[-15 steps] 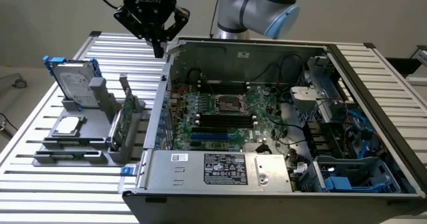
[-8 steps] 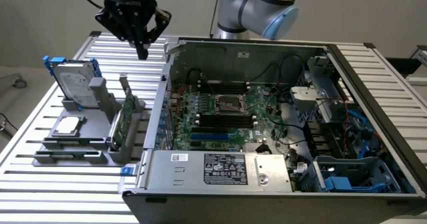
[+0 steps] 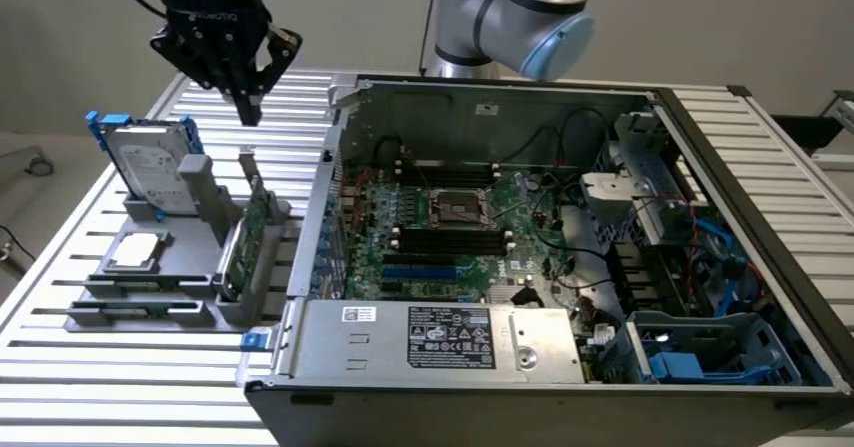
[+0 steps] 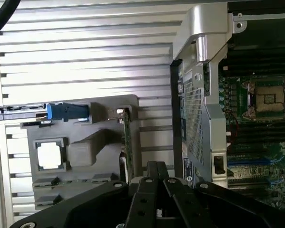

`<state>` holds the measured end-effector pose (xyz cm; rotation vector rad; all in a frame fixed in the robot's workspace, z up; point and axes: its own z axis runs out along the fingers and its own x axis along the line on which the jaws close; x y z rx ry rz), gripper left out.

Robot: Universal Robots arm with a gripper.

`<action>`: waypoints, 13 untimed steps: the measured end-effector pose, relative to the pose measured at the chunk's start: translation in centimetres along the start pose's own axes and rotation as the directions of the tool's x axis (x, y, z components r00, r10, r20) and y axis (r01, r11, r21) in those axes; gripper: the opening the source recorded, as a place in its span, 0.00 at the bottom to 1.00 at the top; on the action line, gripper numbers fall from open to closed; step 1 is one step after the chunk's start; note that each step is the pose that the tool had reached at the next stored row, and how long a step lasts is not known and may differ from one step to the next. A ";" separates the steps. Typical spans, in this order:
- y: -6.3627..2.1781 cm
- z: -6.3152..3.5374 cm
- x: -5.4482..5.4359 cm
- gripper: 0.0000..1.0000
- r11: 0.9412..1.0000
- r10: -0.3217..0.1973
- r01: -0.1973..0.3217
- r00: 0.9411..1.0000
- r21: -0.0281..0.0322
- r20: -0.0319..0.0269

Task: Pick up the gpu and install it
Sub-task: 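Reach for the gpu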

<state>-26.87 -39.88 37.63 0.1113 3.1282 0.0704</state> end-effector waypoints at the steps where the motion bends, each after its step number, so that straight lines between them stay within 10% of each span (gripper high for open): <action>1: -0.04 0.11 0.4 0.11 1.000 0.000 0.000 1.000 0.000 0.000; 8: -0.30 0.79 3.0 0.11 1.000 0.000 0.000 1.000 0.005 -0.001; 13: -0.40 0.80 3.0 0.11 0.999 -0.010 0.010 1.000 0.033 -0.008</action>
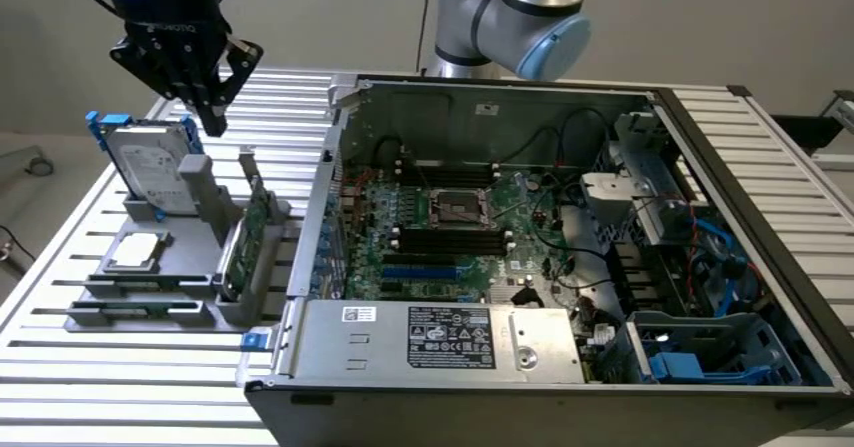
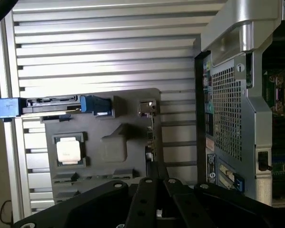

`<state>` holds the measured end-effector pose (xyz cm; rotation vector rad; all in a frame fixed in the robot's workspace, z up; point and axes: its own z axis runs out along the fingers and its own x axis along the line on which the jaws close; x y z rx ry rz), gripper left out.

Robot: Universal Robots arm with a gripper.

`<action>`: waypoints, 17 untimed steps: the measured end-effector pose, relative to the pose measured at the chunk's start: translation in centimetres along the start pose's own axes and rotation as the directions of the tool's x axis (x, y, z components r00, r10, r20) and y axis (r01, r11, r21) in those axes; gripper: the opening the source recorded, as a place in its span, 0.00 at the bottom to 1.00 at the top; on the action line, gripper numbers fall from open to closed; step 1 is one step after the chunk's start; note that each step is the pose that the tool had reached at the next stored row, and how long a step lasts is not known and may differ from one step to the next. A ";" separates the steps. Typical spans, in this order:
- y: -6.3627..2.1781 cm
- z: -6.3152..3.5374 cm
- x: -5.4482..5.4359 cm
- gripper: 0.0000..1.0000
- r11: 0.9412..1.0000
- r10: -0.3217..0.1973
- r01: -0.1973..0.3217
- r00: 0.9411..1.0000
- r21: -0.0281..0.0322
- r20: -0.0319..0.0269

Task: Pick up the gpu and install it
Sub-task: 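Reach for the gpu, then pick up the gpu and move the gpu toward the slot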

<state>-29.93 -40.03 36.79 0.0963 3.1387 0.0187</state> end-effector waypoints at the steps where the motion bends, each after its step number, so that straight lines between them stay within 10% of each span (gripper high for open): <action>1: -0.01 0.00 0.0 0.11 1.000 -0.003 0.003 1.000 0.007 -0.001; 17: -0.11 0.02 0.0 0.11 1.000 -0.021 0.021 1.000 0.010 -0.003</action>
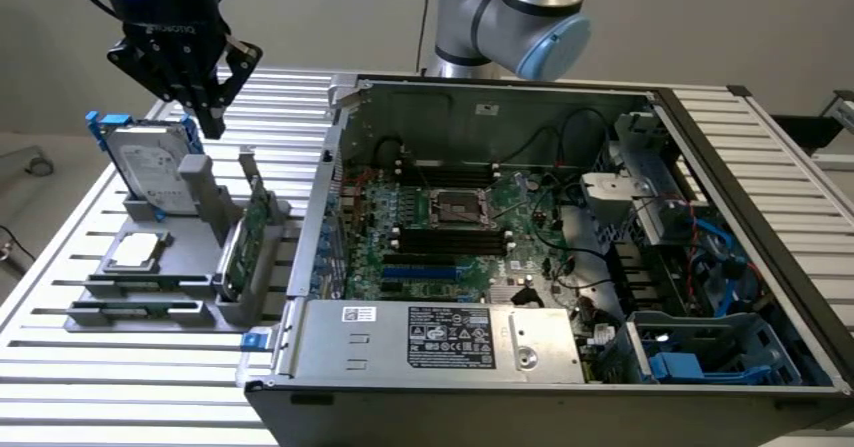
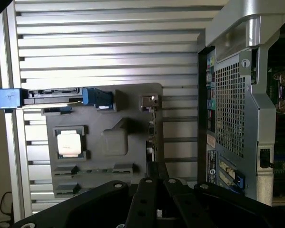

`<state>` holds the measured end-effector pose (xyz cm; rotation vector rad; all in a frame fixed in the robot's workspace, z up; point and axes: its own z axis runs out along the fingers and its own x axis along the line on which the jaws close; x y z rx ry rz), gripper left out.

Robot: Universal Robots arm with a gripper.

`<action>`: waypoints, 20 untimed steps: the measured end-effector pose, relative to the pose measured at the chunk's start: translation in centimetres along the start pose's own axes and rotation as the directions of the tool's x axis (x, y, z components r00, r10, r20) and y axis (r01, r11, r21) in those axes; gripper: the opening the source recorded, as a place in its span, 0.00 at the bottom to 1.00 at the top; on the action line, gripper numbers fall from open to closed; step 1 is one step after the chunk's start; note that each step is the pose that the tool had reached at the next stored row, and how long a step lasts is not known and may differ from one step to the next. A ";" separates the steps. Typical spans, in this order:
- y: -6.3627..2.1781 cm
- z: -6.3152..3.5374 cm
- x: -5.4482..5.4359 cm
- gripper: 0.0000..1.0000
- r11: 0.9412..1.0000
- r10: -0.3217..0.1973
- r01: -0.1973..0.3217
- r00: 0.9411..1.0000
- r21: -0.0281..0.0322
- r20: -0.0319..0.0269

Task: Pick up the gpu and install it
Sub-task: 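Pick up the gpu and move the gpu toward the slot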

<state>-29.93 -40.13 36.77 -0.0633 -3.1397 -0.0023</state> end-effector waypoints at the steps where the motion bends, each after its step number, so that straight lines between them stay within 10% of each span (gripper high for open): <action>1: 0.00 0.00 0.0 0.11 1.000 0.000 0.000 1.000 0.000 0.000; 6: 0.00 0.00 0.0 0.12 1.000 0.000 0.000 1.000 0.000 0.000; 12: -0.01 0.07 0.0 0.36 1.000 0.000 0.000 1.000 0.003 0.000; 20: -0.60 1.37 0.0 0.36 1.000 -0.004 0.004 1.000 0.005 0.000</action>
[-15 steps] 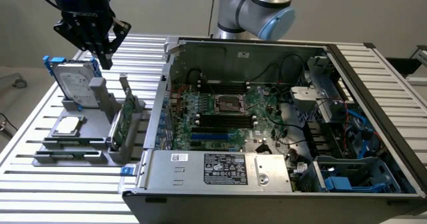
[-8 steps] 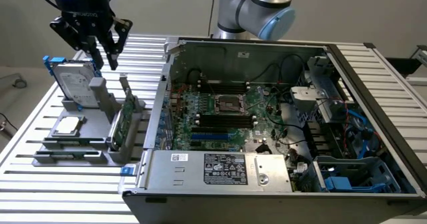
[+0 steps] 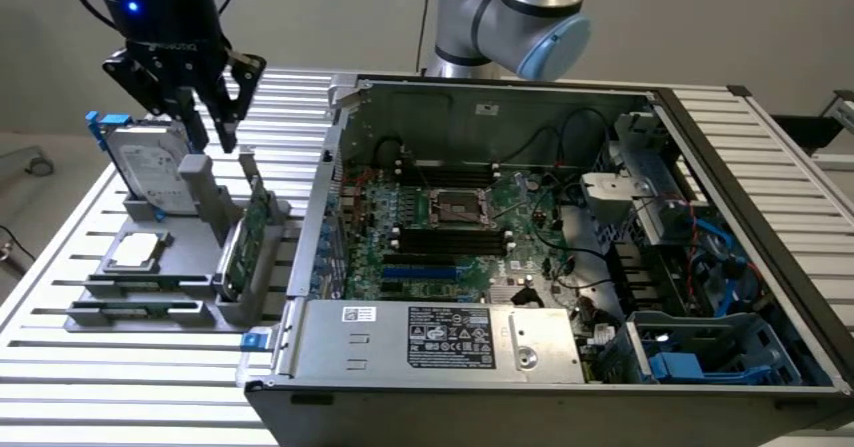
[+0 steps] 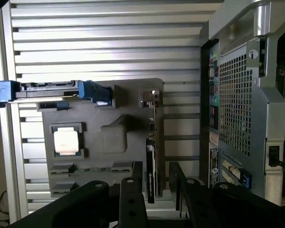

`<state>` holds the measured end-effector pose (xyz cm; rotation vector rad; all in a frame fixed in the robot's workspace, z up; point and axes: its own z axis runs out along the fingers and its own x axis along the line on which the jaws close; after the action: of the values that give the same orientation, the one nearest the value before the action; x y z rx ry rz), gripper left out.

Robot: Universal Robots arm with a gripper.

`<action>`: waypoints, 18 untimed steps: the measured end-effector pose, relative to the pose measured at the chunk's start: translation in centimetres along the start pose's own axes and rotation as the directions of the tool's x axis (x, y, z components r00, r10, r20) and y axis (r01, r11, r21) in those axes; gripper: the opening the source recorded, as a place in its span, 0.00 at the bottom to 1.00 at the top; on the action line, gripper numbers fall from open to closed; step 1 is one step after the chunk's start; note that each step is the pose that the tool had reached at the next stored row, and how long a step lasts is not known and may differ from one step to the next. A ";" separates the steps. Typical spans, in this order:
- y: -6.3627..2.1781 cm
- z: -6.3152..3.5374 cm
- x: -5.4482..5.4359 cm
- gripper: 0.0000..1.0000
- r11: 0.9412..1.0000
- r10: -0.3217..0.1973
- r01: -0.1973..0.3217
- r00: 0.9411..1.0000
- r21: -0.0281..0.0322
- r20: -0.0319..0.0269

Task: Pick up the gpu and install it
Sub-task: 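Pick up the gpu and move the gpu toward the slot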

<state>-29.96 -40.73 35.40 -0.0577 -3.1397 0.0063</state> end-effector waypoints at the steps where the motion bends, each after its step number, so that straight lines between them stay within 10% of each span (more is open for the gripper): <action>1: -0.06 0.20 0.0 0.36 1.000 -0.001 0.001 1.000 0.000 0.000; 18: -0.53 3.28 0.0 0.36 0.999 -0.036 0.036 0.999 0.000 0.000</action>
<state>-29.96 -41.28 32.12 -0.0012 -3.1403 0.0064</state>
